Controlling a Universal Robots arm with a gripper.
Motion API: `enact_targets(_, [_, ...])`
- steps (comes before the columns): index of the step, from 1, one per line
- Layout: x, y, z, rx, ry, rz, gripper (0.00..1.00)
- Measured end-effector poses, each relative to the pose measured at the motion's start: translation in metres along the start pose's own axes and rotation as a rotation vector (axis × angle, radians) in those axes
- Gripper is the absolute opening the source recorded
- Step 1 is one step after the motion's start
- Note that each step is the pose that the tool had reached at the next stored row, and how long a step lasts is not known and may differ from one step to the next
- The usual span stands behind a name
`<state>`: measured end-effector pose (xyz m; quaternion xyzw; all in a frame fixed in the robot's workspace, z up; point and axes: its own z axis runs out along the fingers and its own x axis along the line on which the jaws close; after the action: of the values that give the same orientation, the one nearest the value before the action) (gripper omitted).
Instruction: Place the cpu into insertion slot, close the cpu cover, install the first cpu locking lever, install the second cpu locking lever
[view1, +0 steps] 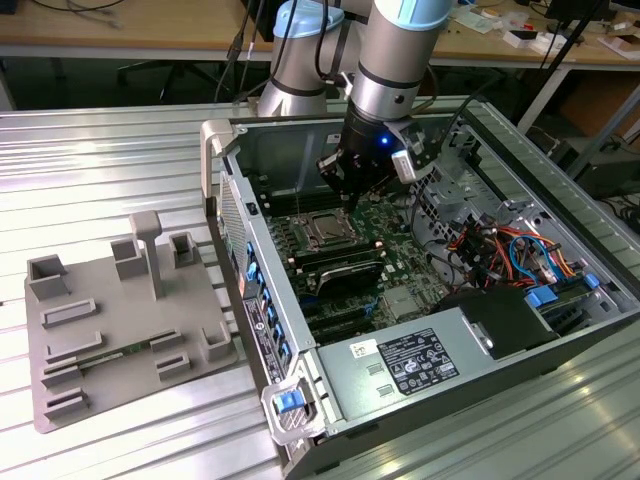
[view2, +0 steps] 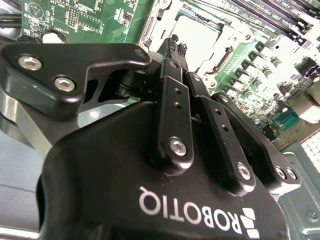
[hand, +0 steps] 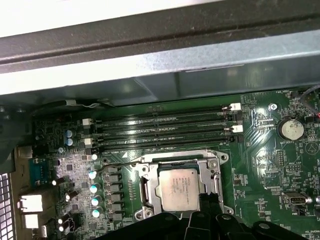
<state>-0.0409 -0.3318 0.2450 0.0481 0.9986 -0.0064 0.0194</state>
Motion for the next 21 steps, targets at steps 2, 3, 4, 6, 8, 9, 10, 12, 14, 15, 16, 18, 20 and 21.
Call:
enact_targets(2, [0.0,0.0,0.0,-0.0002,-0.0001,-0.004,0.11])
enact_targets(3, [0.0,0.0,0.0,-0.0004,-0.0001,-0.007,0.11])
enact_targets(4, [0.0,0.0,0.0,-0.0005,-0.0001,-0.009,0.11])
enact_targets(6, [0.0,0.0,0.0,-0.0006,-0.0002,-0.013,0.11])
enact_targets(8, [0.0,0.0,0.0,-0.0008,-0.0002,-0.02,0.11])
enact_targets(9, [0.0,0.0,0.0,-0.001,-0.0002,-0.023,0.11])
enact_targets(10, [0.0,0.0,0.0,-0.001,-0.0003,-0.026,0.11])
enact_targets(12, [0.0,0.0,0.0,-0.0012,-0.0004,-0.03,0.11])
enact_targets(14, [0.0,0.0,0.0,-0.0014,-0.0004,-0.034,0.11])
enact_targets(15, [0.0,0.0,0.0,-0.0016,-0.0004,-0.038,0.11])
enact_targets(16, [0.0,0.0,0.0,-0.0016,-0.0004,-0.04,0.11])
enact_targets(18, [0.0,0.0,0.0,-0.0018,-0.0005,-0.044,0.11])
enact_targets(20, [0.0,0.0,0.0,-0.002,-0.0006,-0.049,0.11])
enact_targets(21, [0.0,0.0,0.0,-0.0021,-0.0006,-0.051,0.11])
